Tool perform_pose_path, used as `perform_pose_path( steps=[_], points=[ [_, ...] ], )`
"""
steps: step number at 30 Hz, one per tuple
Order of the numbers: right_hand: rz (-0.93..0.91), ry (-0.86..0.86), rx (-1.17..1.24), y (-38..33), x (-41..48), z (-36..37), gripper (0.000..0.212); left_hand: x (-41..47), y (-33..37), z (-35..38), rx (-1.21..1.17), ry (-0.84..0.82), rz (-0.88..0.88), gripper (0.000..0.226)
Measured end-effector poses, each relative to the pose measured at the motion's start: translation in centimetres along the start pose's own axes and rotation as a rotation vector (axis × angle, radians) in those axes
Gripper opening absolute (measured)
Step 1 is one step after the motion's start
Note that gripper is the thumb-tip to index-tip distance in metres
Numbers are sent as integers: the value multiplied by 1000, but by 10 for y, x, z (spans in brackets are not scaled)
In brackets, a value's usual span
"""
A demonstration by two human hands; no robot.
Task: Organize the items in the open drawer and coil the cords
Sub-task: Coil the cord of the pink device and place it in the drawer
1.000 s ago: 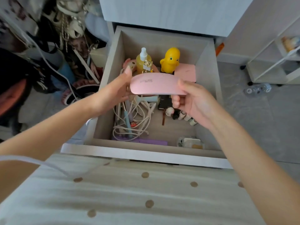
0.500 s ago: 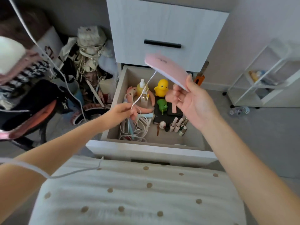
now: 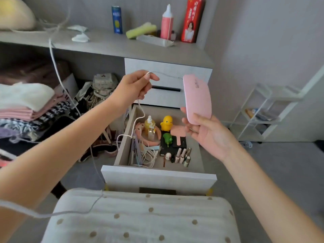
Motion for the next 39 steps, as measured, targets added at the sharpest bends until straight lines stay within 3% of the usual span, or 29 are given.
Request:
perform_pose_path(
  steps=[4, 6, 9, 11, 14, 16, 18, 20, 22, 25, 29, 32, 36, 39],
  points=[
    [-79, 2, 115, -19, -22, 1, 73, -14, 43, -1, 44, -93, 104, 26],
    [-92, 33, 154, -27, -30, 3, 86, -21, 63, -2, -46, -104, 140, 26],
    [-99, 104, 63, -34, -40, 16, 65, -27, 86, 2, -97, -132, 116, 27],
    [-110, 83, 62, -36, -43, 26, 48, -34, 91, 8, 70, -302, 7, 32],
    [-161, 94, 83, -46, -55, 34, 36, -54, 85, 14, 307, -728, -258, 50],
    [-181, 101, 3, -52, -62, 36, 37, -63, 78, 14, 515, -828, -326, 67],
    [-185, 100, -112, -56, -67, 41, 52, -68, 78, 15, 550, -722, -271, 61],
    [-177, 92, -225, -56, -69, 46, 61, -70, 78, 17, 331, -546, -218, 55],
    [-175, 69, -303, -57, -70, 52, 51, -70, 76, 22, 111, -462, -194, 55],
    [-188, 75, -379, -62, -73, 56, 35, -74, 74, 39, -30, -457, -176, 44],
    [-234, 200, -540, -64, -69, 51, 42, -80, 72, 47, -165, -374, -167, 28],
    [-250, 292, -530, -64, -61, 43, 52, -79, 69, 44, -23, -340, -108, 26],
    [-231, 401, -564, -63, -53, 33, 34, -79, 64, 41, 379, -297, 59, 23],
    [-206, 484, -656, -60, -46, 26, 36, -81, 57, 36, 657, -267, 128, 26]
  ],
)
Point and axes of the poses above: each hand's wrist, its own x-axis towards the middle knuckle, its own z-axis out of the palm, y = z × x, the point moved 3 cm from there along x, towards the middle knuckle, and after that the axes turned 9 degrees about z, right-handed, at the moved point
